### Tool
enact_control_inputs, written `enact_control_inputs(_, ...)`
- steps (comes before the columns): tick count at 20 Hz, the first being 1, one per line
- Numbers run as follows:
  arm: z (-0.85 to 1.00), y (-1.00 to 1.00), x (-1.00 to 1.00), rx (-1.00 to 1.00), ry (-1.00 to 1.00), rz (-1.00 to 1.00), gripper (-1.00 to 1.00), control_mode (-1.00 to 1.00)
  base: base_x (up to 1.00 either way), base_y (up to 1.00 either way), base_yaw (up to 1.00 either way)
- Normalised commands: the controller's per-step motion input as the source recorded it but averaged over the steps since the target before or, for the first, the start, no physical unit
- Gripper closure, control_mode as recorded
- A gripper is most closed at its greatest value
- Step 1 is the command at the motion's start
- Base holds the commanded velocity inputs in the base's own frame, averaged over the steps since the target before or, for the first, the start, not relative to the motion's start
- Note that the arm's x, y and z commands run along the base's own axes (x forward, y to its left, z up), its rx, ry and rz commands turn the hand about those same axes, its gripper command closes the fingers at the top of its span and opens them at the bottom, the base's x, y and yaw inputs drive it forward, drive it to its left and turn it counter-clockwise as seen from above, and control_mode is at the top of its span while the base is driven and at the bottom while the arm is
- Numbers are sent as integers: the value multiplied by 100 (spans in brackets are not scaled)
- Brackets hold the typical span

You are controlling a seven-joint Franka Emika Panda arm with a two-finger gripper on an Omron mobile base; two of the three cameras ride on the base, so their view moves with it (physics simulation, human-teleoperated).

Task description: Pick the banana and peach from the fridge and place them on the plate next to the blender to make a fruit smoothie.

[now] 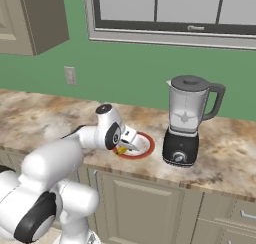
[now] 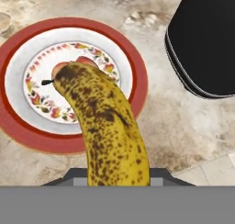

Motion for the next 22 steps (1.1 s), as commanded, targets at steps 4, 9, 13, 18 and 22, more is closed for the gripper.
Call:
enact_control_inputs(4, -12, -4, 39, 3, 0, 0, 100, -100, 0, 0, 0)
enact_control_inputs(9, -14, -4, 35, 3, 0, 0, 100, -100, 0, 0, 0)
enact_control_inputs(13, -32, -6, 4, 2, 0, 0, 100, -100, 0, 0, 0)
enact_control_inputs(18, -34, -2, 0, 0, 0, 0, 100, -100, 0, 0, 0)
enact_control_inputs(22, -23, 0, 3, 0, 0, 0, 100, -100, 0, 0, 0)
